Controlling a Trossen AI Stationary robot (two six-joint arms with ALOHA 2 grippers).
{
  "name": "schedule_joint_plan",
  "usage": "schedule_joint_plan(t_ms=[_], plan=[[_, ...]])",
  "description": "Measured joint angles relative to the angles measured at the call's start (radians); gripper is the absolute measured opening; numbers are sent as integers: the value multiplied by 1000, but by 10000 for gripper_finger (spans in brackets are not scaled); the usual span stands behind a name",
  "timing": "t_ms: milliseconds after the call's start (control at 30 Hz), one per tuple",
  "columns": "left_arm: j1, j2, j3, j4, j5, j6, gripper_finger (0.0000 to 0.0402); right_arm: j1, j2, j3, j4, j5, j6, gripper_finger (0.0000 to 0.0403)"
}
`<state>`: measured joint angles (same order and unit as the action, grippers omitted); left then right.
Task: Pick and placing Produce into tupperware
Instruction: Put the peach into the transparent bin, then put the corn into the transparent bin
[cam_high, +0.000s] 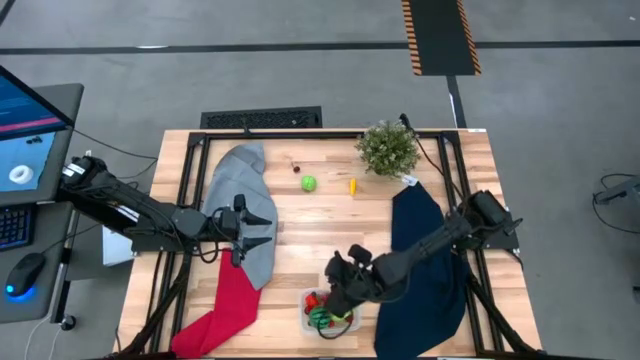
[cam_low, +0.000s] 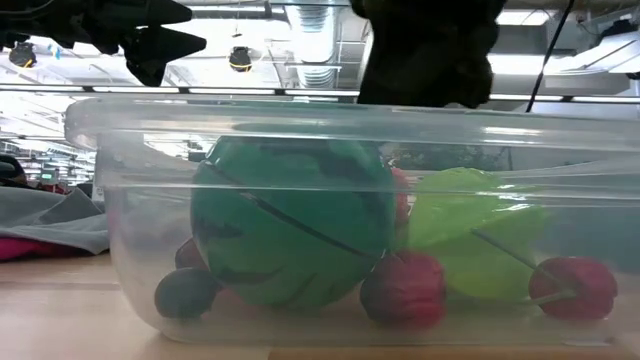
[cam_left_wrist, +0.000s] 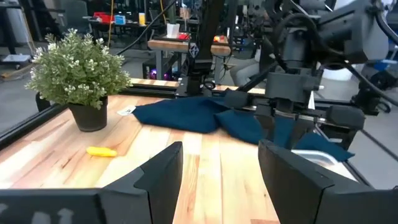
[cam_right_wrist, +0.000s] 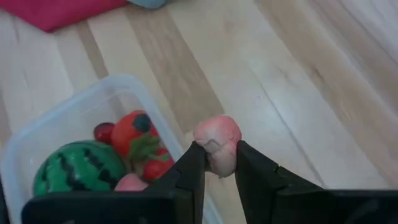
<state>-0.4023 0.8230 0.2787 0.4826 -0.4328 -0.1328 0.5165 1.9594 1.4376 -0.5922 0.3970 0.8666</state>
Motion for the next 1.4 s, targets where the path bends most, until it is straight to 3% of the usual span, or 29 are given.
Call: schedule_joint_plan(t_ms=[367,867,1200,1400], plan=[[0,0,0,3,0,-56,201,100,11,-1,31,-13,116,110],[0,0,0,9,-1,-56,201,100,10,-1,41,-2,181,238],[0,0,0,43,-36,-56,201,-50,11,-1,-107,70,227,211],[0,0,0,51,-37,-56,201,-156,11,-1,-275,178,297,179]])
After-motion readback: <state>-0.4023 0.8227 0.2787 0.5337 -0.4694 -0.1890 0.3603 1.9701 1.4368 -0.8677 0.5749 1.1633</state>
